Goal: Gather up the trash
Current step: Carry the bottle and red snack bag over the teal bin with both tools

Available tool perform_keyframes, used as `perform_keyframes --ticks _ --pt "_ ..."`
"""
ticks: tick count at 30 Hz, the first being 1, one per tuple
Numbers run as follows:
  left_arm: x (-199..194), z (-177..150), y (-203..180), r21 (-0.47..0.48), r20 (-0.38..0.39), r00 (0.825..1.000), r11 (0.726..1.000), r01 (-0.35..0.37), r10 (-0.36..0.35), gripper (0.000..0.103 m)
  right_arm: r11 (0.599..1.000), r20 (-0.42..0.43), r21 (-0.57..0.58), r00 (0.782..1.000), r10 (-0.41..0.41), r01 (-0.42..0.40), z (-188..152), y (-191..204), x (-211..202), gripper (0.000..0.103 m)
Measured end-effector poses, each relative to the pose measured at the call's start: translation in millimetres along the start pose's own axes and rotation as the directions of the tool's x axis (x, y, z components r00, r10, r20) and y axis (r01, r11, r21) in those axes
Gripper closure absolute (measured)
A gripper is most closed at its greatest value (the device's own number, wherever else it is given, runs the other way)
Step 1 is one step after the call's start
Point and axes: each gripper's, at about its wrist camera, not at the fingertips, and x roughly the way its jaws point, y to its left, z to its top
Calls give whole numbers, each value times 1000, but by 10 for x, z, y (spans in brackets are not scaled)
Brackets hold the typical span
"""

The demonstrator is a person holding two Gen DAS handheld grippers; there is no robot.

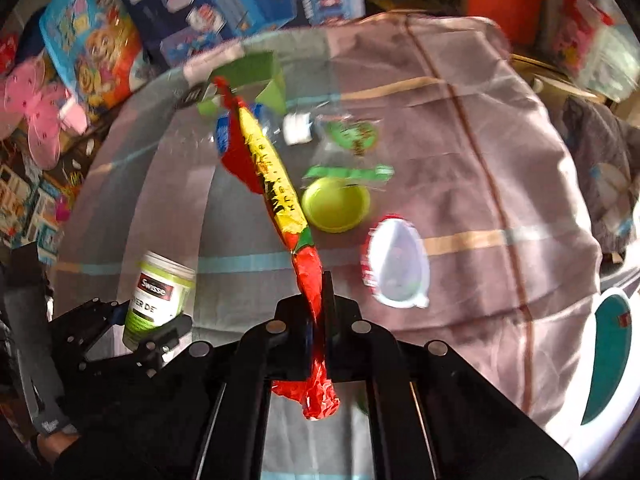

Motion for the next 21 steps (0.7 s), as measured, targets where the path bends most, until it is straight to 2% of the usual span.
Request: perform_keyframes --ticks 4,10,14,21 --pt "-147 76 -106 9 36 999 1000 4 -5 51 997 32 77 999 12 -14 -99 -338 -242 99" --pt "-343 263 -514 72 75 995 995 64 -69 51 980 89 196 996 10 -28 -320 -915 -607 99" --pt "-390 358 -988 144 80 989 983 115 -127 51 961 124 276 992 -4 -30 -519 -1333 -838 99" --pt "-337 419 -2013 290 45 978 939 183 -204 51 917 164 398 985 -49 -21 -944 -2059 -1167 99"
